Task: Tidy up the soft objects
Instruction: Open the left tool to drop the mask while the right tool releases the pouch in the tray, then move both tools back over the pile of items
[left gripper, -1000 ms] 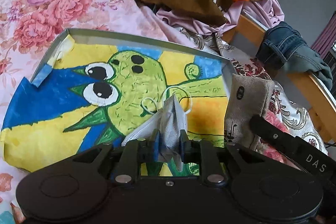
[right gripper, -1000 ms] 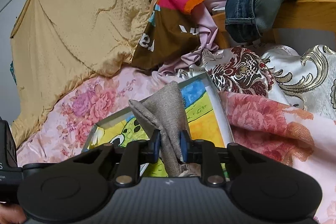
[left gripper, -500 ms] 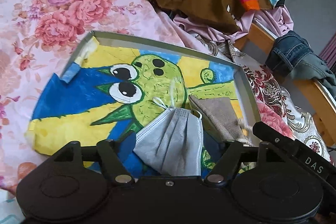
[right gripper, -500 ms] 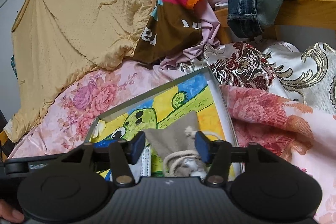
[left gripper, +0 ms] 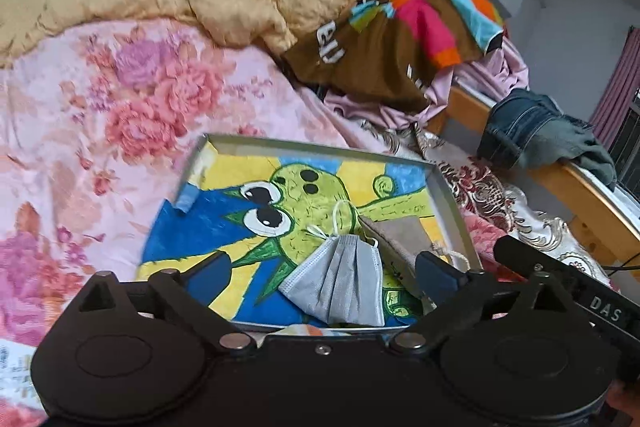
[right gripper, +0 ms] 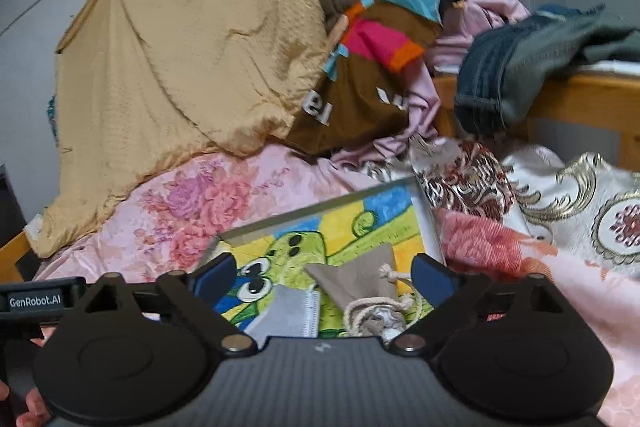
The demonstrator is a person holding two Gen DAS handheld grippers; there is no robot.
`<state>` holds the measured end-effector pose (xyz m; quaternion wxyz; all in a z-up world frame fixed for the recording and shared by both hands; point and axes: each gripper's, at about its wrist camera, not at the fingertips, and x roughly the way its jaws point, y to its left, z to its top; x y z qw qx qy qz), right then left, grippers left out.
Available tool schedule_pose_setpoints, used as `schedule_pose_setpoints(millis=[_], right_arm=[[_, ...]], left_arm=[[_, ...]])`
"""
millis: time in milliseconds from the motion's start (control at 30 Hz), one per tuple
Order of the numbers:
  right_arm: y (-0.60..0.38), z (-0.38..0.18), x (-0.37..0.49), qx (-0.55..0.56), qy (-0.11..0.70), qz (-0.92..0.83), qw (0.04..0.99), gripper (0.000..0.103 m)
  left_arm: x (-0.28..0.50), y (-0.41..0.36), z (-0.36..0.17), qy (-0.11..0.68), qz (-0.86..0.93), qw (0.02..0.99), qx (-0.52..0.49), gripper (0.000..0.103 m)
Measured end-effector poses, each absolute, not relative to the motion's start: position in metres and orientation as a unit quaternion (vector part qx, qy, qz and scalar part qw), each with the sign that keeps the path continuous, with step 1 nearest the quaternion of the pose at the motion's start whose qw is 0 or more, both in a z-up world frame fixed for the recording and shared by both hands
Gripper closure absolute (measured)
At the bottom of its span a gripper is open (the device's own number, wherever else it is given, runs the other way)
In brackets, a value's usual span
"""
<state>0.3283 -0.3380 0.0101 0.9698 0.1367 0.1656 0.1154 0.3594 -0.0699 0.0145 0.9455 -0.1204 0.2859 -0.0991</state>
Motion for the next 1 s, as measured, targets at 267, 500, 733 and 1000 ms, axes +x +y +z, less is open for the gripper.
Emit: schedule_pose_setpoints(millis=[267, 500, 733, 1000], right_arm=[[-0.324, 0.035, 0.272, 0.097, 0.127, 0.131, 0.978, 0.000], [-0.305, 0.037, 0.227, 0.070, 0.114, 0.155, 0.979, 0.000], [-0.287, 0.030, 0.184, 0.028, 0.116, 0.166, 0.979, 0.000], [-0.274, 0.022, 0.148, 0.017, 0.137, 0.174, 0.975, 0.000]], left_arm=[[0.304, -0.049, 0.033, 0.264, -0.078, 0.955, -0.113, 0.001], [0.250, -0.039, 0.043, 0.239, -0.084, 0.964, -0.081, 0.001], [0.200, -0.029, 0.045, 0.223, -0.096, 0.968, -0.056, 0.001], [0.164, -0.016, 0.026, 0.239, -0.113, 0.964, -0.013, 0.001]])
